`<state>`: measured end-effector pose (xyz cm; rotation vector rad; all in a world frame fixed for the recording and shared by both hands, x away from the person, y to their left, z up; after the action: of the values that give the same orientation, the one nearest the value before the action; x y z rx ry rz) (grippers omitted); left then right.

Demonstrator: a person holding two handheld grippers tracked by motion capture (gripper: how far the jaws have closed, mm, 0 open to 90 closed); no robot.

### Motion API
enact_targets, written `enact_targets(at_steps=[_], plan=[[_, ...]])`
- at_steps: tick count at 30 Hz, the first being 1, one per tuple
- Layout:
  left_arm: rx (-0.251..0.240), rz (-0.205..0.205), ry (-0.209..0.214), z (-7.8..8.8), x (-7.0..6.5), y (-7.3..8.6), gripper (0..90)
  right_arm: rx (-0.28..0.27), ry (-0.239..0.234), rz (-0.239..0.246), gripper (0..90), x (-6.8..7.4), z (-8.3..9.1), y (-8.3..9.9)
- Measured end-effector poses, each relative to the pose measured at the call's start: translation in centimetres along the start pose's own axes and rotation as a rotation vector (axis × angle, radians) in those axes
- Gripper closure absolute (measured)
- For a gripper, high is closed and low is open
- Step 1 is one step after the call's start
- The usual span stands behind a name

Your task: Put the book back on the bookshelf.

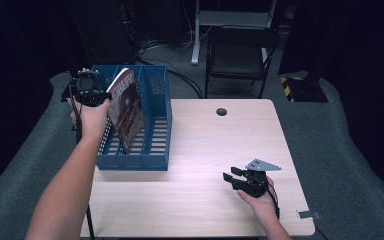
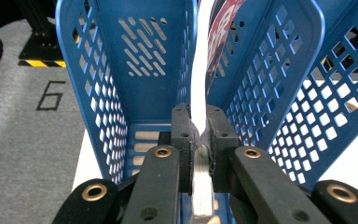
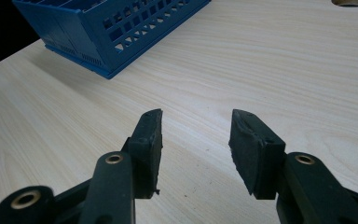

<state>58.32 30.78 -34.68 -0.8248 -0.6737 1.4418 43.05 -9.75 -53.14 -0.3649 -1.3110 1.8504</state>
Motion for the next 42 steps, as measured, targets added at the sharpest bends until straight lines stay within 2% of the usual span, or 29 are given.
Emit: enact_targets(at_steps=[5,7,10,12,19,23,27,28,31,33,34,36,42], plan=[[0.027,0.005,0.019,0.0,0.1,0.2,82.3,-0.002,0.001,-0.001,53.9,-0.1,0.0,0.0],[0.054,0.001,0.028,-0.2,0.2,0.5,79.9,-0.001,-0.004,-0.004,53.9,0.0,-0.1,0.0],[0.065,0.007,0.041,-0.5,0.0,0.6,77.0,0.000,-0.004,-0.001,53.9,0.0,-0.1,0.0],[0.082,0.000,0.049,-0.6,-0.1,0.6,77.0,0.000,-0.002,-0.006,53.9,0.0,0.0,0.0],[0.093,-0.021,0.068,-0.7,-0.3,-0.2,77.6,0.003,0.000,-0.006,53.9,-0.1,0.1,0.0],[0.121,-0.031,0.086,-0.8,-0.3,-0.4,80.1,0.004,-0.001,-0.007,53.9,-0.1,0.1,0.0],[0.144,-0.010,0.107,-1.1,-0.3,-0.6,81.9,0.002,-0.003,0.001,53.9,0.0,0.0,0.0],[0.162,-0.022,0.120,-1.2,-0.3,-0.7,81.9,0.002,-0.003,0.002,53.9,0.0,0.0,0.0],[0.172,-0.020,0.125,-1.2,-0.4,-0.7,82.1,0.000,-0.003,0.000,53.9,0.0,0.0,0.0],[0.166,-0.012,0.127,-1.3,-0.5,-0.8,83.7,0.004,-0.003,-0.006,53.9,-0.1,0.1,0.0],[0.161,-0.018,0.110,-1.3,-0.4,-0.9,84.0,0.005,-0.004,-0.006,53.9,-0.1,0.1,0.0],[0.156,-0.019,0.103,-1.3,-0.3,-0.8,84.2,0.002,-0.005,0.003,53.9,-0.1,0.0,0.0],[0.115,0.006,0.071,-1.4,0.0,-0.8,84.6,-0.004,-0.003,-0.002,53.9,-0.2,0.2,-0.1]])
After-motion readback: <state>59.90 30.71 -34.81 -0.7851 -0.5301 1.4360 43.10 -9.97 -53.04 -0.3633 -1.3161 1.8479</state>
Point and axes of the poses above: each handheld gripper's, and its own axes: z roughly backward along the jaws, y roughly out of its underside, x roughly to its left, the point moved 10 cm from there along -z, roughly forward along the jaws, and after that the axes turned 4 degrees about -x, right-handed, at the moved point
